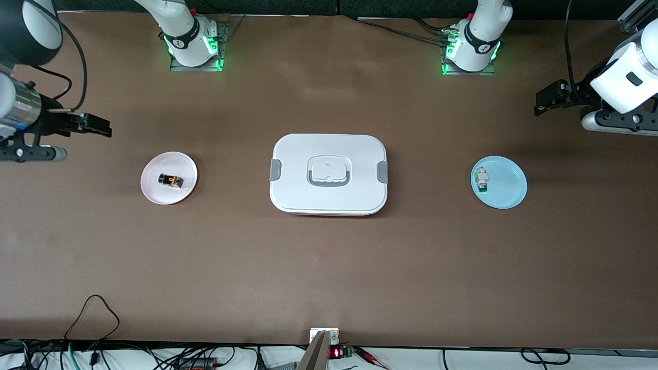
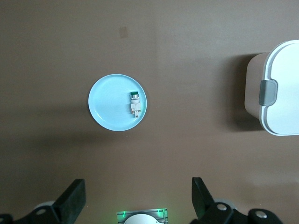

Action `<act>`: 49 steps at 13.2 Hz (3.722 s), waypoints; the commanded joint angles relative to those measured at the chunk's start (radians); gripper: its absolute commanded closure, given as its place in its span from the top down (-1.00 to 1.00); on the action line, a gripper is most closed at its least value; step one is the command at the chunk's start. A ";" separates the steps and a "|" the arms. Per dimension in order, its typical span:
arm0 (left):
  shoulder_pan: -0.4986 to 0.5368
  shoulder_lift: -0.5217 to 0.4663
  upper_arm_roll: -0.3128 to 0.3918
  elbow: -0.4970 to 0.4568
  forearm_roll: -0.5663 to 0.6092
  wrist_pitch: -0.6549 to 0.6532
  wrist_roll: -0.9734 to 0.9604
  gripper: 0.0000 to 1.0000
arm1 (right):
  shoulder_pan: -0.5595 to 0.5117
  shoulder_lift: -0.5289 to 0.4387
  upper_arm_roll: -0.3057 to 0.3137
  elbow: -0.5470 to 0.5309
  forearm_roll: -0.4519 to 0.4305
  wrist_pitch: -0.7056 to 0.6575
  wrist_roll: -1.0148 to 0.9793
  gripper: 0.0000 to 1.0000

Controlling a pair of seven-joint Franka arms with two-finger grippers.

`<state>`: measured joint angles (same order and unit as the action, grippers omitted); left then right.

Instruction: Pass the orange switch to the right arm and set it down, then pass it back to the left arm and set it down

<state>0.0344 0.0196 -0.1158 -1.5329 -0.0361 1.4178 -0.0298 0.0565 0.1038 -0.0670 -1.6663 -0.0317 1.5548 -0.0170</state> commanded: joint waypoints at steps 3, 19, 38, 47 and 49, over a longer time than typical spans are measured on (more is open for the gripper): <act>0.009 0.011 -0.002 0.027 -0.013 -0.010 0.021 1.00 | 0.003 0.017 0.003 0.013 0.015 0.037 0.006 1.00; 0.010 0.011 -0.001 0.025 -0.013 -0.010 0.030 1.00 | 0.135 0.243 0.001 -0.056 -0.066 0.267 0.161 1.00; 0.010 0.011 -0.001 0.025 -0.015 -0.010 0.047 1.00 | 0.065 0.349 0.006 -0.363 -0.162 0.826 0.233 1.00; 0.010 0.011 -0.001 0.025 -0.015 -0.010 0.047 1.00 | 0.065 0.335 0.007 -0.437 -0.166 0.831 0.232 1.00; 0.010 0.011 -0.001 0.025 -0.015 -0.010 0.047 1.00 | 0.065 0.329 0.007 -0.450 -0.166 0.832 0.230 1.00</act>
<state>0.0365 0.0203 -0.1155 -1.5328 -0.0362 1.4178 -0.0091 0.1267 0.4604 -0.0680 -2.0801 -0.1854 2.3698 0.1962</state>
